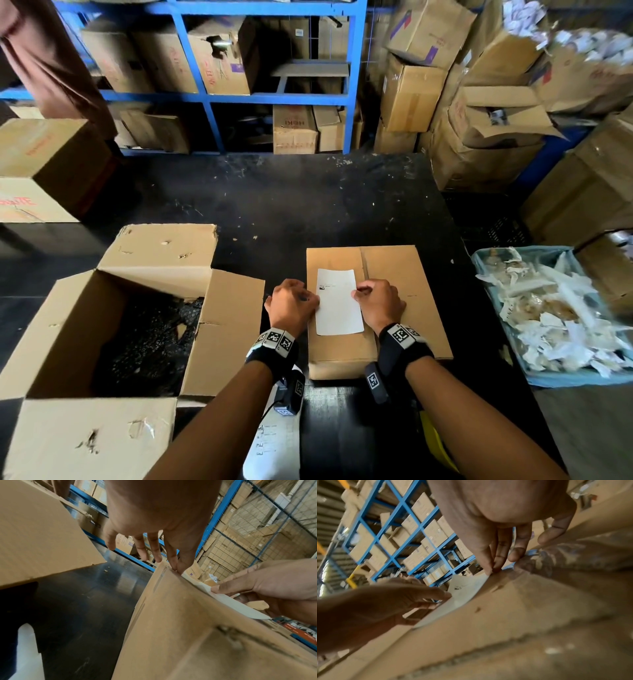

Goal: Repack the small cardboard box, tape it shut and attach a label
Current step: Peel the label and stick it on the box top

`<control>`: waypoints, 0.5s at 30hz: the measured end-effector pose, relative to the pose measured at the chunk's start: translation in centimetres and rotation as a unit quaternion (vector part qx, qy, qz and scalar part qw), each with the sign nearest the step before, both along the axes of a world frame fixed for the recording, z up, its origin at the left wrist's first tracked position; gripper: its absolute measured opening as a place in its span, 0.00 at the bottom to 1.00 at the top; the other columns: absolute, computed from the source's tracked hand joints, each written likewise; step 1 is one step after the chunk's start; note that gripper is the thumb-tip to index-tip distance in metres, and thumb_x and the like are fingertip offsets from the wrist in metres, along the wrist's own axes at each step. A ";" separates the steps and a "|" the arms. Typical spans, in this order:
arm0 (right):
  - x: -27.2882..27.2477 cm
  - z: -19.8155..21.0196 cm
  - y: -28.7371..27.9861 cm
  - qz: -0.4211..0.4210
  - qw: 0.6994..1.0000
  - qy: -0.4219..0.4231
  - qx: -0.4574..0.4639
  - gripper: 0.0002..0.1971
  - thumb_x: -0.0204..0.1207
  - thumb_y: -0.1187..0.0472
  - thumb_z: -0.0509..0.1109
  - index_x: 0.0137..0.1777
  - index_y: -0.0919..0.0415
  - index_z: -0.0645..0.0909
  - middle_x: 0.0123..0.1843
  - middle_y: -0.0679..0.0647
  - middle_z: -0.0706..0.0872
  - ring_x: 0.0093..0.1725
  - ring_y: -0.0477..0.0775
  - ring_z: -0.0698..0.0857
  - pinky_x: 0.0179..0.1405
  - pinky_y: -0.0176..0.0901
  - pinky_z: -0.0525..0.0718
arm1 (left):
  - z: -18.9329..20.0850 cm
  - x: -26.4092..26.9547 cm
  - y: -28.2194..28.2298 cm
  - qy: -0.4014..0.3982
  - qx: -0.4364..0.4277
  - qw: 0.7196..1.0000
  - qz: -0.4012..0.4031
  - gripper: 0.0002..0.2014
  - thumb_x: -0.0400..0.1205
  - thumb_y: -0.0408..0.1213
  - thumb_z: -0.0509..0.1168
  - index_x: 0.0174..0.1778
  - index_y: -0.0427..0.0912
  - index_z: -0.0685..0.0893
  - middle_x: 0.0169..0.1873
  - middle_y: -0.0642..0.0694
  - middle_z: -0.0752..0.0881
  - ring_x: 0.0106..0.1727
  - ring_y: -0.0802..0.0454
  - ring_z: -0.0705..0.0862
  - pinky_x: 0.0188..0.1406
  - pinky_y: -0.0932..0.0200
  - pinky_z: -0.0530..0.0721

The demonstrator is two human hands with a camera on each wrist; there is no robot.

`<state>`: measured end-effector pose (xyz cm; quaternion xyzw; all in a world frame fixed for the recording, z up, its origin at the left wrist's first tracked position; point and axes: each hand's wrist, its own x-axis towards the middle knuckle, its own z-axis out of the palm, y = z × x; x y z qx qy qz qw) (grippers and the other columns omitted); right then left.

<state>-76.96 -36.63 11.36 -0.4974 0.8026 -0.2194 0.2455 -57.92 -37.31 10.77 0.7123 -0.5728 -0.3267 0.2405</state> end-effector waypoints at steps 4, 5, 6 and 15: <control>0.4 0.3 0.1 0.017 0.999 0.047 -0.003 0.08 0.81 0.53 0.74 0.56 0.49 0.91 0.56 0.51 0.93 0.57 0.60 0.87 0.63 0.57 0.71 | 0.2 -0.2 -0.1 -0.060 -0.019 0.998 -0.013 0.08 0.73 0.52 0.75 0.37 0.52 0.91 0.61 0.56 0.84 0.61 0.54 0.81 0.70 0.40 0.70; 0.6 0.4 0.2 0.027 0.997 0.065 -0.006 0.08 0.82 0.53 0.73 0.56 0.50 0.91 0.56 0.51 0.93 0.57 0.60 0.87 0.63 0.57 0.72 | 0.2 -0.3 0.0 -0.072 -0.023 0.997 -0.016 0.09 0.74 0.52 0.74 0.38 0.51 0.92 0.62 0.56 0.84 0.61 0.53 0.81 0.71 0.40 0.70; 0.7 0.5 0.2 0.040 0.996 0.085 -0.010 0.08 0.82 0.53 0.73 0.57 0.51 0.90 0.56 0.51 0.92 0.58 0.60 0.87 0.64 0.57 0.72 | 0.2 -0.2 0.1 -0.080 -0.029 0.996 -0.019 0.09 0.74 0.53 0.74 0.40 0.52 0.91 0.62 0.56 0.83 0.62 0.52 0.81 0.71 0.40 0.70; 0.7 0.8 0.4 0.269 0.924 0.270 0.031 0.37 0.86 0.58 0.62 0.91 0.53 0.48 0.93 0.53 0.49 0.91 0.60 0.49 0.82 0.81 0.47 | -0.1 -1.0 -0.2 -0.347 -0.071 0.893 -0.279 0.33 0.90 0.42 0.53 0.88 0.54 0.45 0.88 0.51 0.38 0.87 0.40 0.35 0.80 0.21 0.43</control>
